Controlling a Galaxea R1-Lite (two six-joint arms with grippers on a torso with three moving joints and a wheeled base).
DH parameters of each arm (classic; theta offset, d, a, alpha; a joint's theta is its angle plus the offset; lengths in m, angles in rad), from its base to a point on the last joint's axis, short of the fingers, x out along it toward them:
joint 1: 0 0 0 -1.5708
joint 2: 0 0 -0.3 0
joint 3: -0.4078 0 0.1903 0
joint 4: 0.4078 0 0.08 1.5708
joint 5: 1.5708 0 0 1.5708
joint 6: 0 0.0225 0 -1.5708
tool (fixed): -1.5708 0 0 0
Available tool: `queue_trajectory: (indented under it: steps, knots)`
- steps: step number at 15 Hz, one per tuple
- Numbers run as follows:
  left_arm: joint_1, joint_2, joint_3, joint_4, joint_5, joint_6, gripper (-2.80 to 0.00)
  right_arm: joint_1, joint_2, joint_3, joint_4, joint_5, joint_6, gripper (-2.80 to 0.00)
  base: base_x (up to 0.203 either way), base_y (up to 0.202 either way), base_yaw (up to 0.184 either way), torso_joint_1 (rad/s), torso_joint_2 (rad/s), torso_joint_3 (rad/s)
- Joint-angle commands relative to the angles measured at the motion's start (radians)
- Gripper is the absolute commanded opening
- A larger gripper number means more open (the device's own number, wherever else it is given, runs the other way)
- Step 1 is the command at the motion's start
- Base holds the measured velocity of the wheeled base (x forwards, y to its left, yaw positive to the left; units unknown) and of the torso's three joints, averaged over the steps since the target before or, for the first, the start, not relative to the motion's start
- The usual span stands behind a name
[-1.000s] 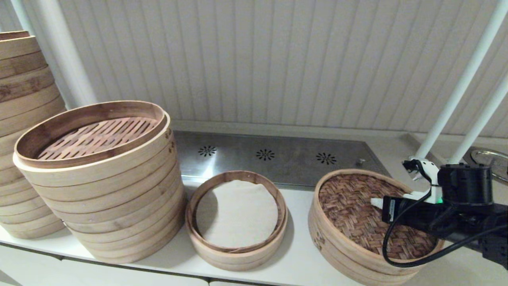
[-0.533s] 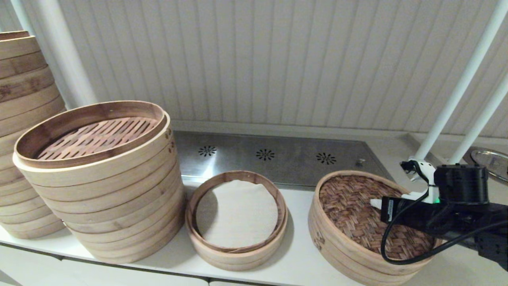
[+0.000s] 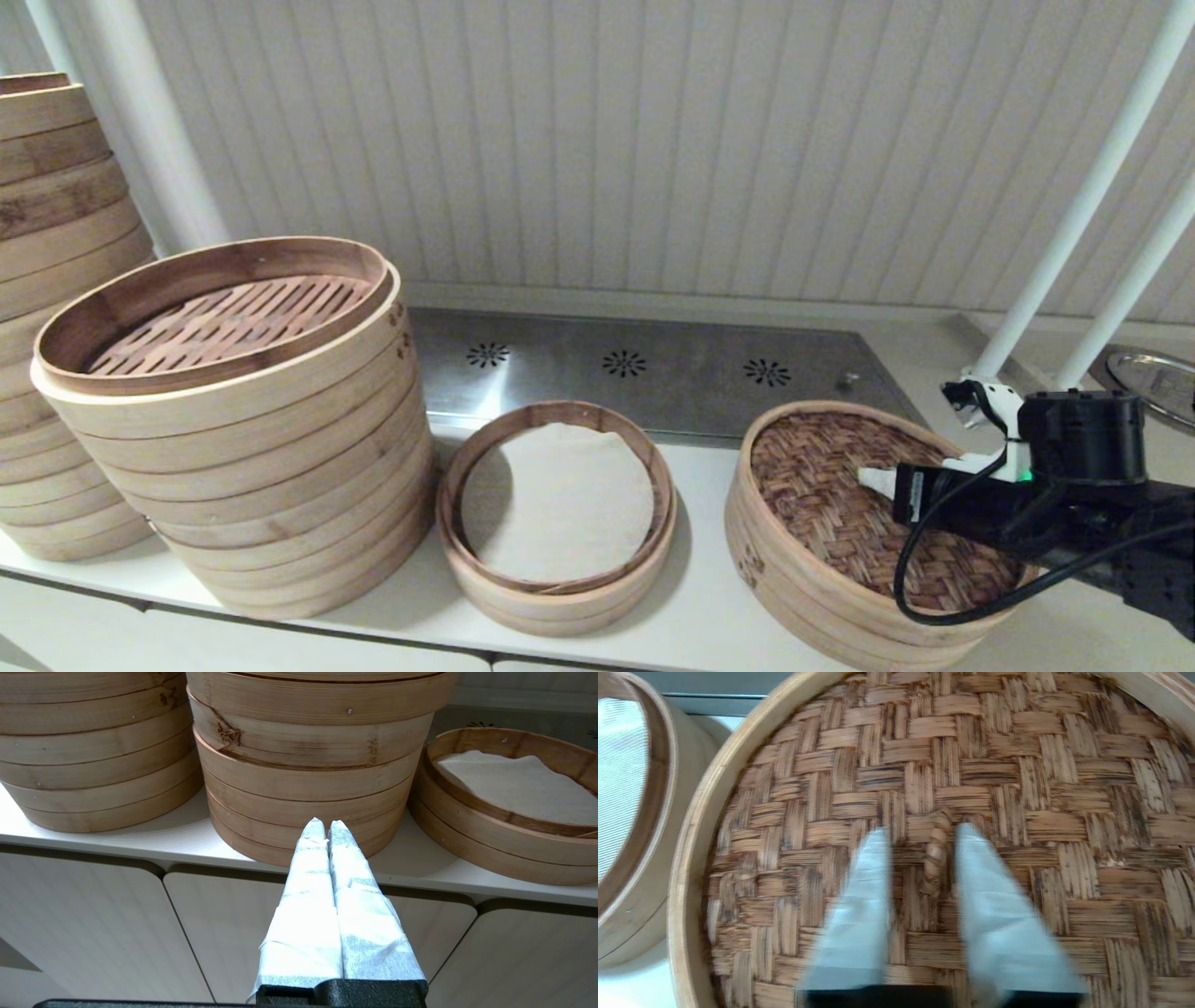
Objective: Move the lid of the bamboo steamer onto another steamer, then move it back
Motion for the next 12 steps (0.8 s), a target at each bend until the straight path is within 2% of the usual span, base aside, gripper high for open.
queue_trajectory:
  steps: [1, 6, 7, 10, 12]
  knots:
    - [0.0, 0.0, 0.0, 0.0, 0.001, 0.0, -2.8, -0.001, -0.025, 0.002, -0.004, 0.007, 0.001, 0.0, 0.0, 0.0, 0.0, 0.0, 0.0, 0.0]
    - [0.0, 0.0, 0.0, 0.0, 0.0, -0.001, -2.8, -0.003, -0.227, 0.012, 0.014, 0.012, -0.002, 0.0, 0.0, 0.0, 0.0, 0.0, 0.0, 0.0]
    - [0.0, 0.0, 0.0, 0.0, 0.001, 0.0, -2.8, -0.005, -0.282, 0.021, 0.026, 0.009, -0.003, -2.8, 0.0, 0.0, 0.0, 0.0, 0.0, 0.0]
    - [0.0, 0.0, 0.0, 0.0, 0.001, 0.0, -2.8, -0.025, -0.528, 0.031, 0.156, 0.003, -0.026, -2.8, 0.0, 0.0, 0.0, 0.0, 0.0, 0.0]
    - [0.0, 0.0, 0.0, 0.0, 0.001, -0.002, -2.8, -0.042, -0.715, 0.03, 0.322, -0.014, -0.061, -2.8, 0.0, 0.0, 0.0, 0.0, 0.0, 0.0]
